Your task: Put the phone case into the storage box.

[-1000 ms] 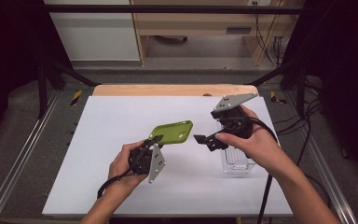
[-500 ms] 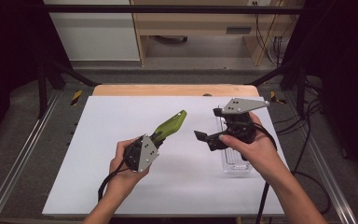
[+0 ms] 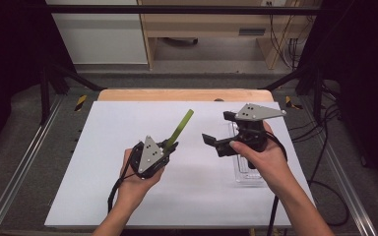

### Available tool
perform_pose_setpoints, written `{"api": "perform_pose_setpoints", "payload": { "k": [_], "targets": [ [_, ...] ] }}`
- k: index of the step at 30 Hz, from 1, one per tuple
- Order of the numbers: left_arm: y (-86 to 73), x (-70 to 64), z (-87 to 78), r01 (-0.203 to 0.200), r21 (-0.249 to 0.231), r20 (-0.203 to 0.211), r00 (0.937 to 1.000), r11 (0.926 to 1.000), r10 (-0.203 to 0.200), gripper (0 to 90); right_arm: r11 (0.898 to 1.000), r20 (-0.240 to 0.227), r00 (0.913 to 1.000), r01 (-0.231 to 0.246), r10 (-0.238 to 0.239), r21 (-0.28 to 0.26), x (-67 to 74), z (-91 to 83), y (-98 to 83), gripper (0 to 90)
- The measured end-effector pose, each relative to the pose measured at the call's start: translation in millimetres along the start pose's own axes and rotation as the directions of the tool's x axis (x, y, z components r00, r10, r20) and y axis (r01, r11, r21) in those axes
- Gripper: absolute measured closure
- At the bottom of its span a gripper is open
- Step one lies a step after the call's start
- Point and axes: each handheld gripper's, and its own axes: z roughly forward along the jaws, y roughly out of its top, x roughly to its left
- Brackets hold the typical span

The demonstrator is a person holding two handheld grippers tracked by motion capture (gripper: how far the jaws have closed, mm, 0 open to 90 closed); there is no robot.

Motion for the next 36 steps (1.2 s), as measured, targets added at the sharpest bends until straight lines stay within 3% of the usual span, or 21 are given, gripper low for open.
{"api": "perform_pose_setpoints", "payload": {
  "k": [4,9,11,27,36],
  "targets": [
    [0.8,0.3,1.1,0.077,-0.023,0.032,0.9966,0.9968,-0.076,77.4,0.999,0.004,0.9999,-0.016,0.017,-0.031,0.0,1.3,-0.7,3.5],
    [0.0,2.1,3.3,0.203,-0.047,0.079,0.9768,0.9780,-0.199,77.4,0.999,0.006,0.9997,-0.023,0.023,-0.049,1.6,5.4,0.0,3.4],
    [-0.2,2.6,4.5,0.234,-0.049,0.087,0.9694,0.9709,-0.230,77.4,0.998,0.006,0.9997,-0.023,0.023,-0.062,2.9,7.2,0.7,3.4],
    [-0.6,-5.4,8.5,0.262,-0.038,0.107,0.9604,0.9642,-0.257,77.4,0.993,-0.006,0.9993,-0.037,0.036,-0.116,19.0,26.7,-4.8,2.7],
    [0.0,-10.5,9.2,0.255,-0.037,0.122,0.9607,0.9661,-0.249,77.4,0.989,-0.020,0.9986,-0.051,0.049,-0.138,25.2,39.9,-9.7,2.7]
  ]
}}
